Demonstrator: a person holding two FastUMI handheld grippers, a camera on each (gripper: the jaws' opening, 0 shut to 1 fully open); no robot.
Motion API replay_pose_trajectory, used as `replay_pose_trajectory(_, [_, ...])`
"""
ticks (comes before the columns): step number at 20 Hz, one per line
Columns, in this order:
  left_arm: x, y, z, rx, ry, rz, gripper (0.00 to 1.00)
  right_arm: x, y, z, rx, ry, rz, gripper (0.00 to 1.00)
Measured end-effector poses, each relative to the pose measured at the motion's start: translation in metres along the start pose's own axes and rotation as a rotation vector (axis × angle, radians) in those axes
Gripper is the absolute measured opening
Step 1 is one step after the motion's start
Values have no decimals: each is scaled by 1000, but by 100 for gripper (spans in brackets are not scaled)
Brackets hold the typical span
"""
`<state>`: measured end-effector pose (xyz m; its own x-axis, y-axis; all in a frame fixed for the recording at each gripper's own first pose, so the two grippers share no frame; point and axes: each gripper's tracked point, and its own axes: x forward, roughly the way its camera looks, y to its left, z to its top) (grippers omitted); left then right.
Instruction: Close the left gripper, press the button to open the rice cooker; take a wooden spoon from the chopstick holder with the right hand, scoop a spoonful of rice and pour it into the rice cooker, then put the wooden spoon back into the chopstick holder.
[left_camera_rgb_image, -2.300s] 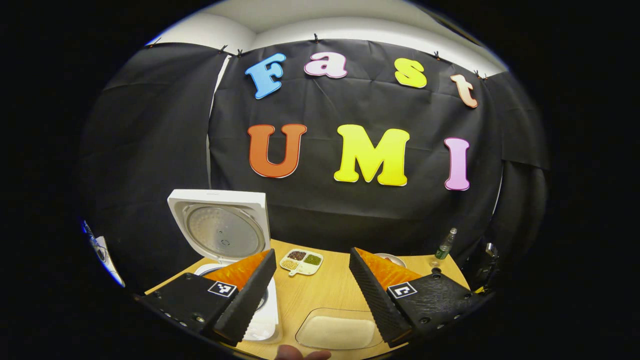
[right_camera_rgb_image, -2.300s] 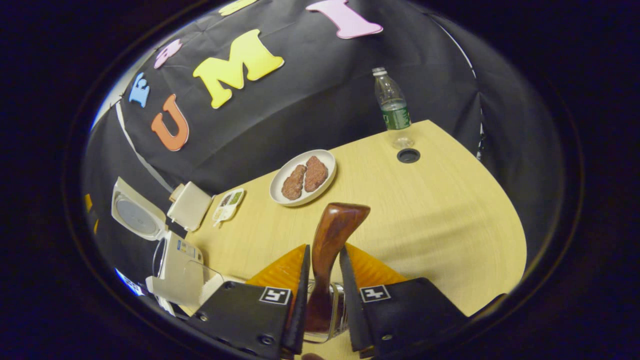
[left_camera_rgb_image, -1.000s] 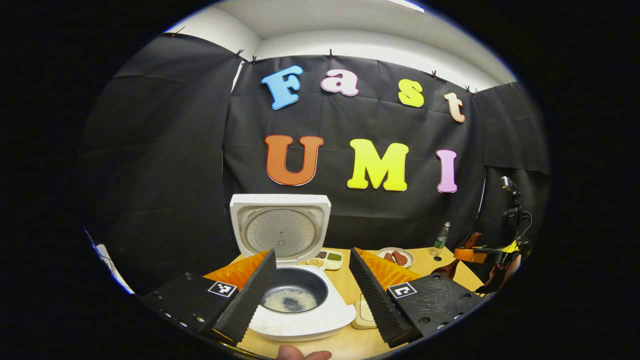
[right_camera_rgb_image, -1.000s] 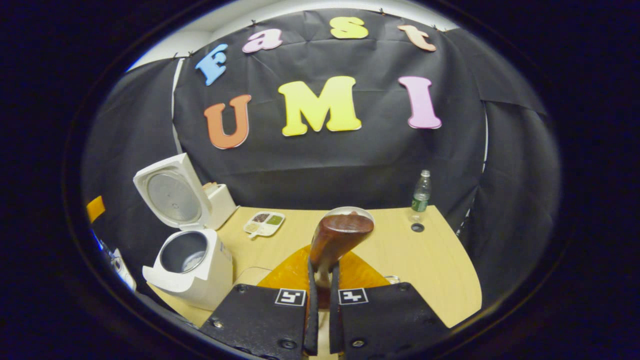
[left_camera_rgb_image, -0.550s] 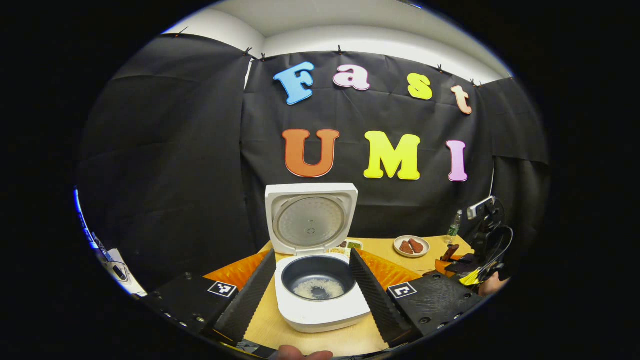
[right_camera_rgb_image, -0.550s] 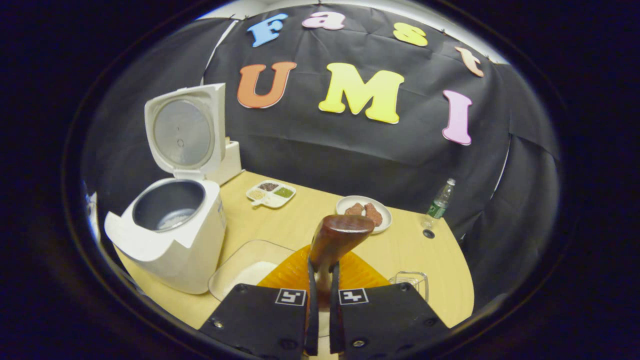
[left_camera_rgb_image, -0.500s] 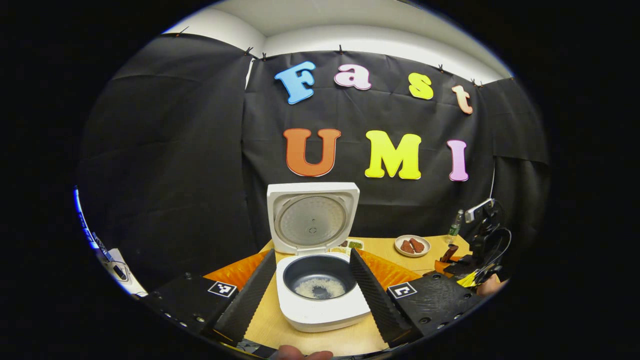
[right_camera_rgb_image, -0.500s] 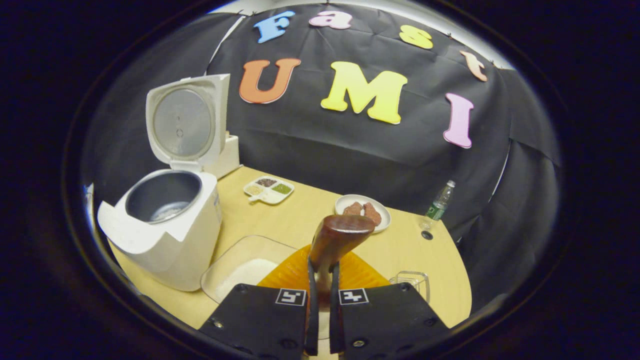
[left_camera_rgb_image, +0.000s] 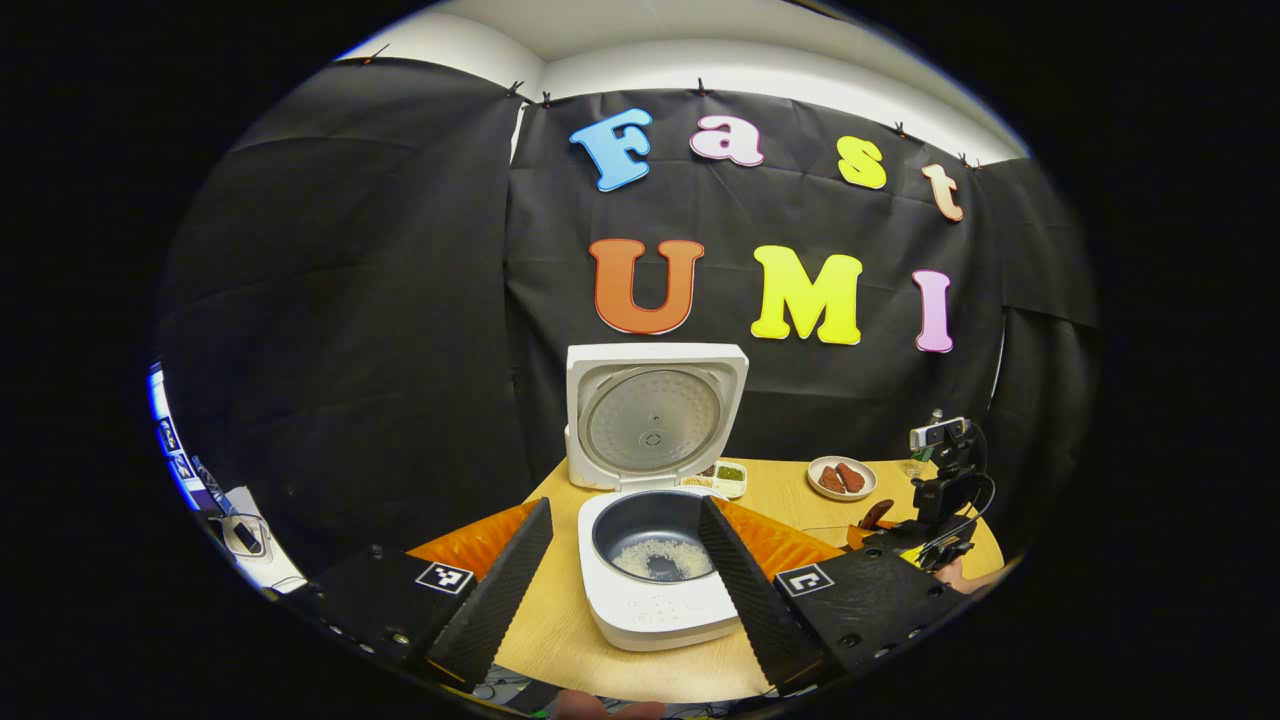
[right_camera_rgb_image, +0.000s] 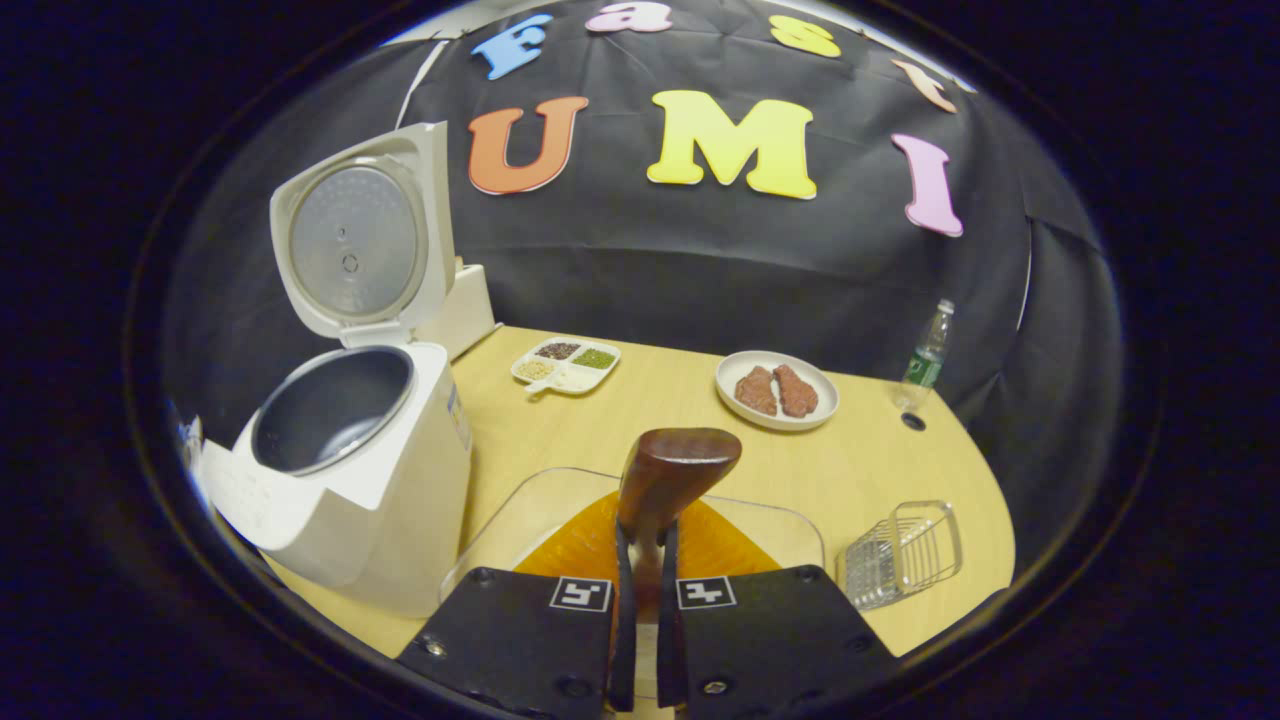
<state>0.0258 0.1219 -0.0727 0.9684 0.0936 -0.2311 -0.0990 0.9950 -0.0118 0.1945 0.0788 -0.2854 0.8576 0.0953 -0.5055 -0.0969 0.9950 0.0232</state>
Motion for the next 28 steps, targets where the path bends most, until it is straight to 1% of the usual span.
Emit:
replay_pose_trajectory(2, [1,1,2,-6,-2,4,94,-7,7,4,85,9,41,10])
replay_pose_trajectory(5, [1,-2,0,-8,4,-2,94,-15,30,10,216,26,146,11])
replay_pose_trajectory(6, [2,-5,0,-7,4,-6,94,-16,33,9,255,34,168,10])
replay_pose_trajectory(8, [1,-10,4,-11,4,-16,94,-16,28,8,332,41,182,11])
replay_pose_trajectory(9, [1,-12,5,-13,3,-21,94,-15,25,6,398,49,196,12])
replay_pose_trajectory(11, [0,-16,9,-9,-3,-28,94,-14,12,0,569,71,217,10])
replay_pose_trajectory(13, [0,-21,11,5,-2,-30,94,-11,-4,-6,730,83,234,10])
replay_pose_trajectory(14, [0,-23,11,11,2,-32,94,-11,-11,-9,794,87,240,12])
replay_pose_trajectory(15, [-1,-26,11,16,3,-35,94,-10,-19,-11,857,83,252,12])
replay_pose_trajectory(16, [-1,-29,12,17,5,-39,94,-12,-26,-11,911,75,257,10])
replay_pose_trajectory(19, [2,-38,13,10,16,-48,94,-20,-54,-6,982,31,246,10])
replay_pose_trajectory(20, [3,-42,13,5,18,-54,94,-24,-60,-2,1016,14,255,9])
replay_pose_trajectory(21, [4,-46,14,2,18,-61,94,-29,-68,2,1056,-8,266,11])
replay_pose_trajectory(23, [8,-54,17,-3,13,-73,94,-41,-82,14,1135,-48,289,10])
replay_pose_trajectory(25, [12,-56,19,-10,6,-83,94,-54,-85,32,1178,-87,340,12])
replay_pose_trajectory(28, [15,-50,21,-27,-9,-79,94,-71,-70,66,1189,-110,415,10])
